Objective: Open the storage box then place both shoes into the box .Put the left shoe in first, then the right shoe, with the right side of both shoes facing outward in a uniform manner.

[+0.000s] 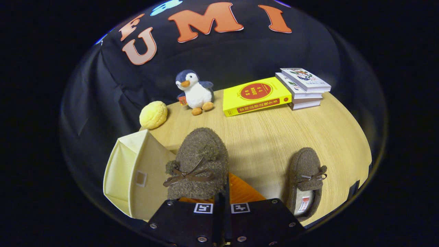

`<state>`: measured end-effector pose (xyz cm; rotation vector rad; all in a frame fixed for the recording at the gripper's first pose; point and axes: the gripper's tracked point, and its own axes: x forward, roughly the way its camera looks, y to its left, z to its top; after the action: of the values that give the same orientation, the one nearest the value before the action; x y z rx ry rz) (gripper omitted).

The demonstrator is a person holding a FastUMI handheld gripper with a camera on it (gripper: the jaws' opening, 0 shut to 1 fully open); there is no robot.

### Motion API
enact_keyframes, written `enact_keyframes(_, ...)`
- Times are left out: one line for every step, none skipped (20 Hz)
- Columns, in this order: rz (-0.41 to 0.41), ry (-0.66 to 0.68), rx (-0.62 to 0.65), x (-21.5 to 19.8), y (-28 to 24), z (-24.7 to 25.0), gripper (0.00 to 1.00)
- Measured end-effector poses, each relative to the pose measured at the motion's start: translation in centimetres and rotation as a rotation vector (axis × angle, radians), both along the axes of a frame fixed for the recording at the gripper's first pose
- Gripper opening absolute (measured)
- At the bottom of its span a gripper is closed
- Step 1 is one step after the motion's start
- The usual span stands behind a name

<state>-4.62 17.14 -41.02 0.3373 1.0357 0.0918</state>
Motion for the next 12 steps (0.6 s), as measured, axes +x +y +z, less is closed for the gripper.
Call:
enact_keyframes(0.007,0.000,-0.001,0.2,0.6,1.0,0.05)
enact_keyframes(0.013,0.005,0.002,0.4,1.5,1.9,0.05)
enact_keyframes(0.017,0.013,0.008,0.4,2.3,2.7,0.05)
enact_keyframes(0.021,0.020,0.020,0.5,3.2,3.5,0.05)
enact_keyframes(0.027,0.016,0.036,0.8,4.3,4.4,0.05)
enact_keyframes(0.031,0.001,0.048,1.3,5.3,5.3,0.05)
enact_keyframes(0.041,-0.006,0.052,1.5,6.2,6.0,0.05)
enact_keyframes(0.052,-0.010,0.054,1.7,7.2,6.7,0.05)
enact_keyframes(0.068,-0.016,0.057,1.9,8.5,7.3,0.05)
enact_keyframes(0.085,-0.022,0.059,2.2,9.7,7.7,0.05)
enact_keyframes(0.103,-0.020,0.060,2.3,11.0,7.9,0.05)
enact_keyframes(0.116,-0.010,0.064,2.2,12.3,8.0,0.05)
